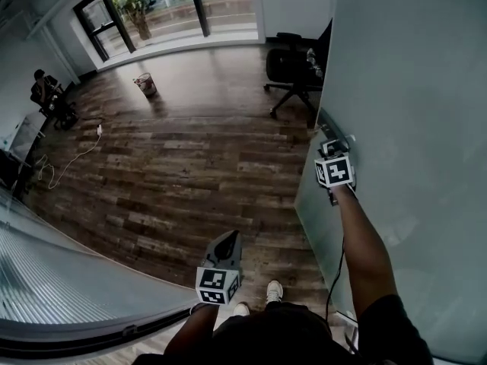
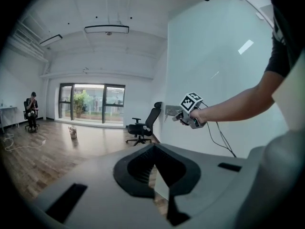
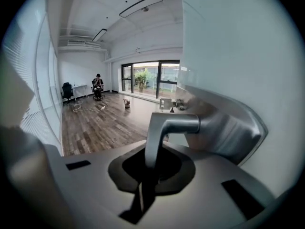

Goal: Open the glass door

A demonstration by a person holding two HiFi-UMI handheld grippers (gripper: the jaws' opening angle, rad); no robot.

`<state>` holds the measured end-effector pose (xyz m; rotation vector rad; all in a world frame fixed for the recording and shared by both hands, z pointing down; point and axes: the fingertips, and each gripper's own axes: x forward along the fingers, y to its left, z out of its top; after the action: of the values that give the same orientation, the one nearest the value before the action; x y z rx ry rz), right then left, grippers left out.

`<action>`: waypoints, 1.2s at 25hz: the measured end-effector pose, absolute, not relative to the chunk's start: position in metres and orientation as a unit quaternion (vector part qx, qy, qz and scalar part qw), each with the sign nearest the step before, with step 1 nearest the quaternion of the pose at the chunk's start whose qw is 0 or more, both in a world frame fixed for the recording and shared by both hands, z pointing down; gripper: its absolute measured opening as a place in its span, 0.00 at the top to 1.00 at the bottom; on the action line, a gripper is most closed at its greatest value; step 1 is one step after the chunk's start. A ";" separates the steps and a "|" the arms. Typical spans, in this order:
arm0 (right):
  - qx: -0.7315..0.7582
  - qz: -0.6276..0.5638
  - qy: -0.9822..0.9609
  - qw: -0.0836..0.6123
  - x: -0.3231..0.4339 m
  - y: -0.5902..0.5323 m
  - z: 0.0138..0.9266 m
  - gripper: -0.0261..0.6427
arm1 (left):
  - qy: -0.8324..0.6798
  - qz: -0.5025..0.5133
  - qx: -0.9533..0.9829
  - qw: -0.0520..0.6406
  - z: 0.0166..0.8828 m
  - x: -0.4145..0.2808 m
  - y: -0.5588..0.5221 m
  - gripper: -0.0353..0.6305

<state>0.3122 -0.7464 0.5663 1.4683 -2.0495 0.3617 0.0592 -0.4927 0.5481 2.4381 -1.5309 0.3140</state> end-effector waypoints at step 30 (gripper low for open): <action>0.603 0.176 -0.697 0.345 0.475 -0.795 0.566 0.94 | -0.487 0.119 0.860 0.096 0.553 0.116 -0.538 0.95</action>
<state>0.4747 -0.7947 0.5660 1.5657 -1.8100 0.4556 0.1162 -0.5378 0.5532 2.5475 -1.4426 0.3530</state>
